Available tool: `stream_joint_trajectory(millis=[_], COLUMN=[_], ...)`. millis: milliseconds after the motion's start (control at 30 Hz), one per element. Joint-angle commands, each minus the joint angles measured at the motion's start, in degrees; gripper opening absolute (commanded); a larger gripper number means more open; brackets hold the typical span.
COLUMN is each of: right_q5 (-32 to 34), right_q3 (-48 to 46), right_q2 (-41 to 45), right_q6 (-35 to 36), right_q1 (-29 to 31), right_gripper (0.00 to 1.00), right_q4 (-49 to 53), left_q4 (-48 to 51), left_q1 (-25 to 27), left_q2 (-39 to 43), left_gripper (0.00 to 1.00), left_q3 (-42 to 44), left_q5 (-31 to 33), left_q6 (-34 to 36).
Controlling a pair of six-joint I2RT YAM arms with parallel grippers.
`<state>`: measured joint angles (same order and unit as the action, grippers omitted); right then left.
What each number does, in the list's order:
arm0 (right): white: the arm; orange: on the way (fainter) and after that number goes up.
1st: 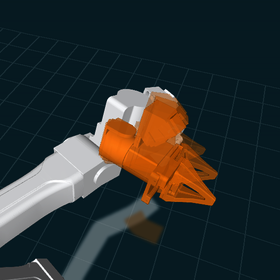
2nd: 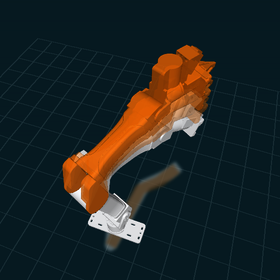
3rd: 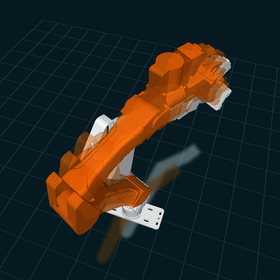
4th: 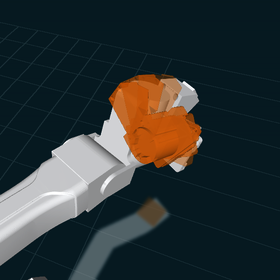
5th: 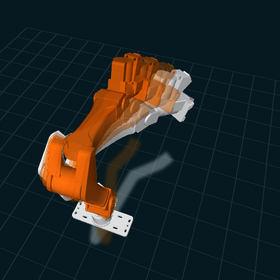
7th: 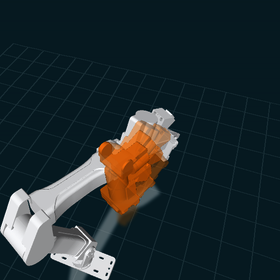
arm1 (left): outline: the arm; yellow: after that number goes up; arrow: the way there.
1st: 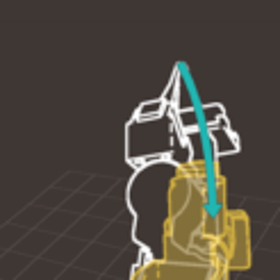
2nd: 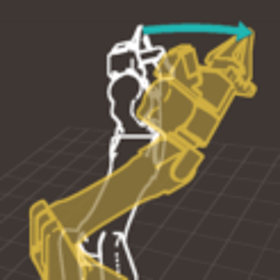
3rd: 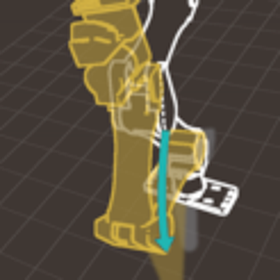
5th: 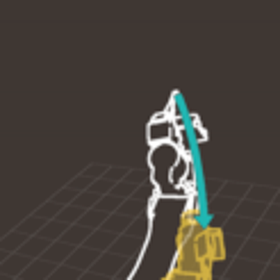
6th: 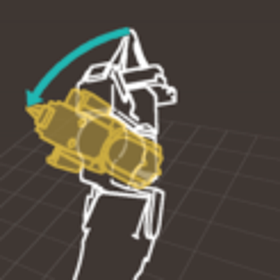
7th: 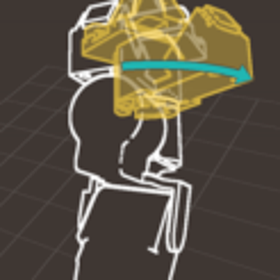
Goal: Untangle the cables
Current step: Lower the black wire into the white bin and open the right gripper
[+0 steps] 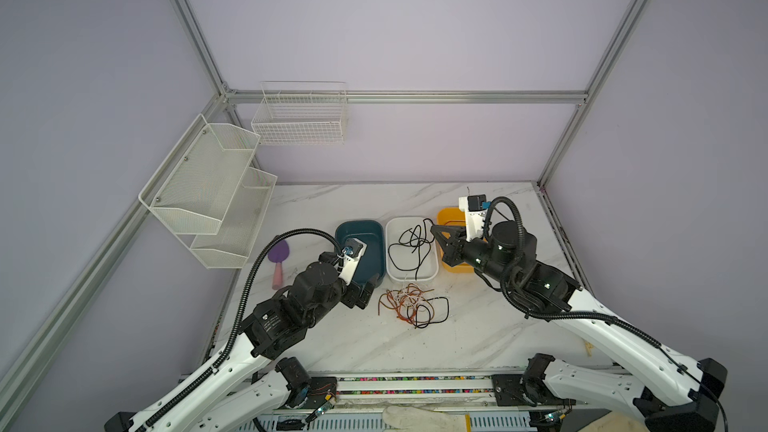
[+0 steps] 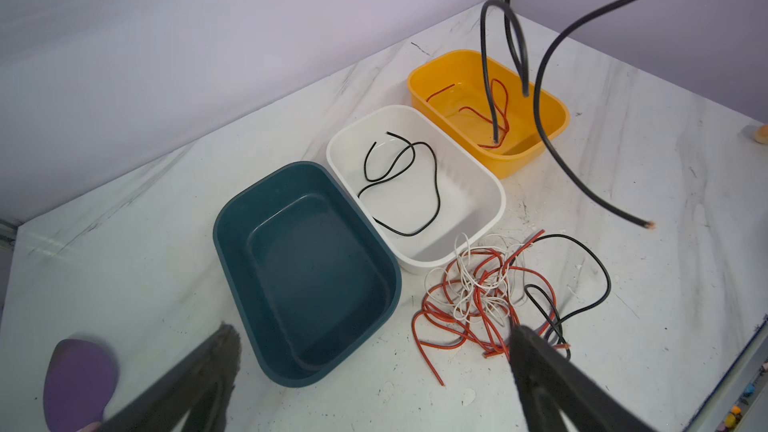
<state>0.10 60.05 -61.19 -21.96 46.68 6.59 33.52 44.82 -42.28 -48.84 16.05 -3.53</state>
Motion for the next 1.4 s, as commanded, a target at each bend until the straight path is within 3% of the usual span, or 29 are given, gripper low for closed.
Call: stream_joint_trajectory(millis=[0,600,1367], right_q5=[3.54,4.83,-4.79], right_q3=[-0.83,-1.96,-1.41], right_q2=[-2.35,-20.79,-36.26], right_q6=[1.89,1.48,-1.25], right_q1=[0.26,-3.42,-8.40], right_gripper=[0.00,0.00,0.00], right_q4=[-4.09,-10.16,-13.53], left_q4=[-2.40,-2.24,-2.13], left_q1=[0.27,0.20,0.25], left_q2=[0.67,-0.45,-2.11], left_gripper=[1.00,1.00,1.00], left_q3=[2.08,2.25,2.29], left_q5=[3.09,2.62,1.96], left_q6=[0.98,1.07,1.42])
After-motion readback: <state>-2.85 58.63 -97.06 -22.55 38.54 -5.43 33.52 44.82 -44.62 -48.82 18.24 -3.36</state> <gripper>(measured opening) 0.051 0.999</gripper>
